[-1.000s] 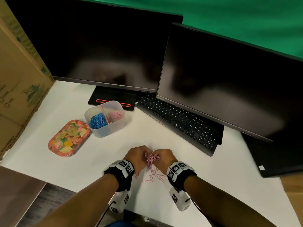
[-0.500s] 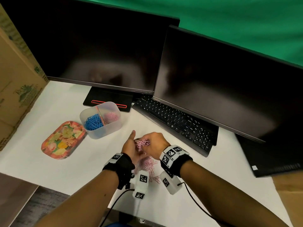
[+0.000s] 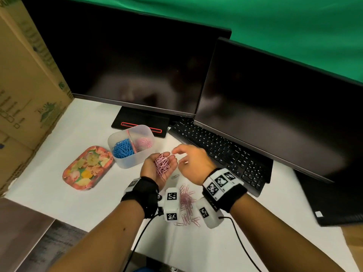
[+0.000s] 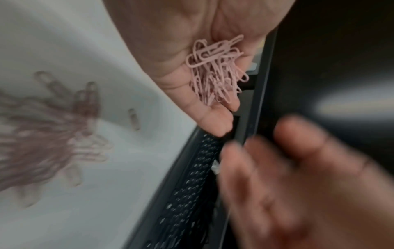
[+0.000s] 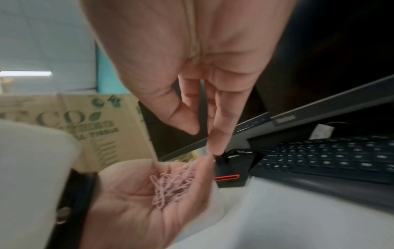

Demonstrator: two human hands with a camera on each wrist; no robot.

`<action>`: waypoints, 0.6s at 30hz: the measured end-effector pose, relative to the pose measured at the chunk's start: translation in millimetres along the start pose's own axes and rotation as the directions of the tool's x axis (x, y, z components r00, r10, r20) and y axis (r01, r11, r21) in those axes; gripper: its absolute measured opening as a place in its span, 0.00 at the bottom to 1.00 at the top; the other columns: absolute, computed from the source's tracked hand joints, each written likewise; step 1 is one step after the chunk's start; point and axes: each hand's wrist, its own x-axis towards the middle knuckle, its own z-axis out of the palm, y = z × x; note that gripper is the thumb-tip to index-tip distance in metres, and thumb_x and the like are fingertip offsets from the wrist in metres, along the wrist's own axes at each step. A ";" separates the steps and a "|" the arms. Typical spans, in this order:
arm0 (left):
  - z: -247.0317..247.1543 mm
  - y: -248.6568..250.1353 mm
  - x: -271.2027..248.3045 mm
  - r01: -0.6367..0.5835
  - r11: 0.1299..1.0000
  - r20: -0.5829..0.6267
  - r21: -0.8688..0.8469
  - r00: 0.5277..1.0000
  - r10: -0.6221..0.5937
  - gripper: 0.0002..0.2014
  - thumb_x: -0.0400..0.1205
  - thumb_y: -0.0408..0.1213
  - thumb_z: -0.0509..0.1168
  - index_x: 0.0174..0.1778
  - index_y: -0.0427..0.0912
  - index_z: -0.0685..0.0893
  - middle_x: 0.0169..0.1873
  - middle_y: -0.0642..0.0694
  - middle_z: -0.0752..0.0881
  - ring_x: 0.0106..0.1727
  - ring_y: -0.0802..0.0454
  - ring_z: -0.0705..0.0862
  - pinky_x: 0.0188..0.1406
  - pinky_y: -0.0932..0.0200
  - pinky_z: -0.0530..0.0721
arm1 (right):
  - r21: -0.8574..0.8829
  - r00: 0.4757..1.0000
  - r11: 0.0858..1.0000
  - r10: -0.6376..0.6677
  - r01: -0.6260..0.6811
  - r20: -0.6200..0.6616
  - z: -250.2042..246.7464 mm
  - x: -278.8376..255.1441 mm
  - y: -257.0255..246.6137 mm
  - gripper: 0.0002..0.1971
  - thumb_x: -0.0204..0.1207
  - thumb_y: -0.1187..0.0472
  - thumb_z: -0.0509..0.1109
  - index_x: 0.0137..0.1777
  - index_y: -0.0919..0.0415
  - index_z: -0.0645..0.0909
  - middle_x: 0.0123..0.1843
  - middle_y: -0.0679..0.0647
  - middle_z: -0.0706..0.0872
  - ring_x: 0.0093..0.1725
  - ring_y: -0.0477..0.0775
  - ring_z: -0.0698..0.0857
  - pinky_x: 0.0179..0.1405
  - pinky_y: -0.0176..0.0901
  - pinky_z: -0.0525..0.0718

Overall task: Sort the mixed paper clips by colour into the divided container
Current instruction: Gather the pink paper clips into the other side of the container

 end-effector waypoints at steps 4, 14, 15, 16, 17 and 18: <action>6.3 38.5 10.0 -0.096 0.995 0.030 -0.031 0.995 0.097 0.11 0.81 0.35 0.52 0.37 0.39 0.77 0.35 0.43 0.79 0.37 0.49 0.81 0.47 0.56 0.85 | 0.114 0.979 0.980 0.173 -0.161 -0.109 -19.3 -8.3 34.5 0.18 0.72 0.69 0.64 0.53 0.46 0.84 0.56 0.46 0.87 0.44 0.46 0.87 0.43 0.29 0.82; 12.2 90.5 55.7 -0.092 0.996 -0.177 -0.021 0.980 0.087 0.34 0.79 0.50 0.63 0.80 0.42 0.61 0.75 0.41 0.71 0.75 0.38 0.72 0.72 0.41 0.73 | -0.063 0.927 0.925 0.375 -0.375 -0.020 -13.3 -31.3 87.9 0.19 0.74 0.68 0.61 0.57 0.47 0.83 0.61 0.47 0.85 0.52 0.51 0.85 0.52 0.41 0.84; 16.0 92.2 54.4 -0.080 0.997 -0.213 -0.007 0.974 0.076 0.35 0.78 0.50 0.65 0.79 0.41 0.61 0.73 0.40 0.72 0.73 0.37 0.74 0.71 0.40 0.75 | -0.100 0.927 0.923 0.374 -0.372 0.005 -9.1 -30.0 89.3 0.19 0.74 0.67 0.61 0.59 0.47 0.83 0.61 0.48 0.84 0.53 0.52 0.85 0.50 0.41 0.84; 19.6 92.8 54.0 -0.089 0.995 -0.236 0.036 0.967 0.095 0.35 0.79 0.49 0.65 0.78 0.40 0.62 0.71 0.39 0.73 0.72 0.37 0.75 0.71 0.40 0.75 | -0.136 0.928 0.921 0.371 -0.364 0.028 -4.5 -27.8 90.3 0.20 0.74 0.67 0.61 0.60 0.47 0.82 0.63 0.50 0.84 0.54 0.54 0.85 0.50 0.40 0.84; 23.6 92.4 52.1 -0.105 0.990 -0.252 0.095 0.959 0.126 0.34 0.80 0.48 0.65 0.78 0.39 0.62 0.70 0.38 0.73 0.71 0.36 0.75 0.72 0.40 0.75 | -0.168 0.928 0.919 0.369 -0.357 0.049 0.1 -25.3 91.6 0.20 0.74 0.66 0.60 0.62 0.46 0.81 0.64 0.52 0.83 0.56 0.55 0.85 0.51 0.42 0.85; 28.0 90.9 48.5 -0.124 0.982 -0.253 0.145 0.955 0.157 0.32 0.81 0.47 0.65 0.78 0.37 0.63 0.69 0.37 0.73 0.71 0.36 0.74 0.72 0.41 0.74 | -0.196 0.926 0.915 0.371 -0.352 0.069 5.1 -22.2 92.2 0.22 0.75 0.65 0.60 0.65 0.45 0.80 0.66 0.53 0.83 0.58 0.55 0.84 0.53 0.44 0.85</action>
